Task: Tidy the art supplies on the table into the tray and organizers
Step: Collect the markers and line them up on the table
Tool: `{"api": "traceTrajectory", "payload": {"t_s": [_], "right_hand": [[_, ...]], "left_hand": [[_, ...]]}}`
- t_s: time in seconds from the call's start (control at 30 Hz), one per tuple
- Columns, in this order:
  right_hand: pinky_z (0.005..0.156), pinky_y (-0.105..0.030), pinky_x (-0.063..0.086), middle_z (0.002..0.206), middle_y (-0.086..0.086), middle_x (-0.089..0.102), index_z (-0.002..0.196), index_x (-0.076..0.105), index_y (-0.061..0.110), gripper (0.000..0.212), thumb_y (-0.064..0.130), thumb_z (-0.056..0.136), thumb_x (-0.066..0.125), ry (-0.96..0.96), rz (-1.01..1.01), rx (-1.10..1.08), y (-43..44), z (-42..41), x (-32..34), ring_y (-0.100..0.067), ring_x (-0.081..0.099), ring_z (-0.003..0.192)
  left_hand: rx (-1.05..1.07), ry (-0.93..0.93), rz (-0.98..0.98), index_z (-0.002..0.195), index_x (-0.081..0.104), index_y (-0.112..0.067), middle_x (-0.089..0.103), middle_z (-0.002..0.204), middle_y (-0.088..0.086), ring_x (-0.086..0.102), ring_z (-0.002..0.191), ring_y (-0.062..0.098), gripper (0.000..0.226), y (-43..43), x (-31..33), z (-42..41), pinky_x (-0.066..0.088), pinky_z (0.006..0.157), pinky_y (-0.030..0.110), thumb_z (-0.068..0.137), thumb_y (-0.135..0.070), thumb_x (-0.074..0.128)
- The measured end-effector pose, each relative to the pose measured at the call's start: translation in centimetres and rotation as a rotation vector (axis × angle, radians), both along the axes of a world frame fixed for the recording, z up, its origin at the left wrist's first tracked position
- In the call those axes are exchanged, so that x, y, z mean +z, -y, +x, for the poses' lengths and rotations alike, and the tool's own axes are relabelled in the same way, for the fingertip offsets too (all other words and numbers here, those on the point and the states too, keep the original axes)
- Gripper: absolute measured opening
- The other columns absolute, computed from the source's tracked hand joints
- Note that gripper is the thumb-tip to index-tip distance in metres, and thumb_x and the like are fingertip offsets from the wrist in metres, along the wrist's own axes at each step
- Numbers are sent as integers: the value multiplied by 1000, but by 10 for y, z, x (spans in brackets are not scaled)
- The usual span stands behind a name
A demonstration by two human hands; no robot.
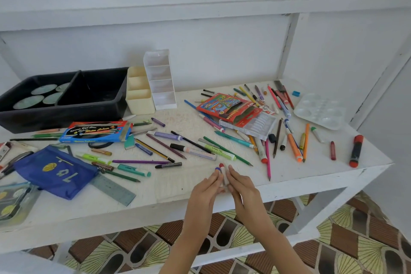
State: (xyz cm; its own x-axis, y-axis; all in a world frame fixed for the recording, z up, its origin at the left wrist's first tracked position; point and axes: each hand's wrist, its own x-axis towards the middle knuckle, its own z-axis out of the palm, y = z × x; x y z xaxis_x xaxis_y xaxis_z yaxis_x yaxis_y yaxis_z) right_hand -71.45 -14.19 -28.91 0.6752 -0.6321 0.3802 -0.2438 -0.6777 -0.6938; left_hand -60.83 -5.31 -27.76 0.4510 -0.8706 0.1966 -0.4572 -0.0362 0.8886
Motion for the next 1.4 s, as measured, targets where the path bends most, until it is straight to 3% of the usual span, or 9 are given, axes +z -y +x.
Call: {"api": "traceTrajectory", "payload": {"t_s": [0.13, 0.23, 0.37, 0.57, 0.73, 0.9, 1.07, 1.2, 1.4], "right_hand": [[104, -3, 24, 139, 5, 40, 138, 34, 18, 52, -3, 93, 49, 5, 6, 3, 3, -1, -2, 8, 34, 124], [106, -3, 21, 140, 5, 36, 139, 30, 16, 52, -3, 93, 46, -5, -17, 1, 2, 2, -4, 13, 28, 124], [106, -2, 17, 141, 6, 33, 140, 28, 14, 49, 3, 95, 42, -14, -51, -5, 0, 4, -5, 13, 25, 124], [101, -5, 31, 126, 7, 52, 129, 55, 13, 39, -1, 93, 48, 69, 57, -106, 11, -2, 11, -1, 45, 120], [88, -19, 46, 104, 8, 61, 114, 65, 14, 32, -3, 91, 51, 92, 101, -270, 43, -7, 29, -10, 57, 101], [74, -2, 40, 95, 3, 65, 105, 68, 10, 29, -5, 91, 48, 78, 194, -368, 77, -10, 47, -4, 56, 85], [75, -14, 48, 91, 0, 65, 101, 69, 8, 28, -5, 91, 45, 69, 275, -446, 105, -13, 52, -6, 57, 82], [70, -3, 42, 92, 0, 65, 99, 69, 8, 31, -7, 89, 44, 64, 280, -471, 118, -19, 50, -1, 56, 82], [74, -8, 42, 92, 1, 65, 95, 69, 12, 34, -10, 86, 45, 42, 236, -515, 132, -26, 42, -9, 59, 87]], "left_hand": [[-1, 226, 48, 139, 37, -17, 40, 144, -7, 37, 133, 1, 40, 7, -14, 5, 38, 106, 23, 100, -19, 34], [21, 341, 66, 140, 35, -21, 38, 146, -7, 36, 134, 4, 52, 9, -19, 7, 37, 109, 34, 96, -45, 22], [9, 302, 36, 139, 32, -28, 33, 146, -15, 28, 135, -4, 40, 10, -12, 5, 29, 113, 29, 99, -33, 31], [115, 191, -60, 135, 43, -22, 39, 140, -14, 30, 133, -6, 36, 18, 7, 7, 21, 110, 10, 99, -17, 40], [106, 195, -44, 130, 54, -14, 51, 135, -6, 42, 128, 4, 33, 51, 21, 8, 33, 110, 25, 99, -17, 43], [130, 210, 5, 118, 62, -14, 61, 120, -2, 52, 115, 10, 26, 103, 34, 8, 40, 100, 24, 96, -16, 50], [238, 206, 71, 98, 67, -13, 65, 100, 1, 59, 96, 15, 12, 160, 40, 5, 46, 89, 30, 88, -16, 61], [314, 250, 215, 94, 62, -16, 63, 99, -1, 54, 99, 16, 19, 187, 32, 1, 42, 90, 32, 78, -24, 69], [492, 284, 291, 99, 54, -15, 57, 104, 1, 47, 106, 21, 29, 205, 25, -8, 30, 88, 31, 76, -28, 65]]}}
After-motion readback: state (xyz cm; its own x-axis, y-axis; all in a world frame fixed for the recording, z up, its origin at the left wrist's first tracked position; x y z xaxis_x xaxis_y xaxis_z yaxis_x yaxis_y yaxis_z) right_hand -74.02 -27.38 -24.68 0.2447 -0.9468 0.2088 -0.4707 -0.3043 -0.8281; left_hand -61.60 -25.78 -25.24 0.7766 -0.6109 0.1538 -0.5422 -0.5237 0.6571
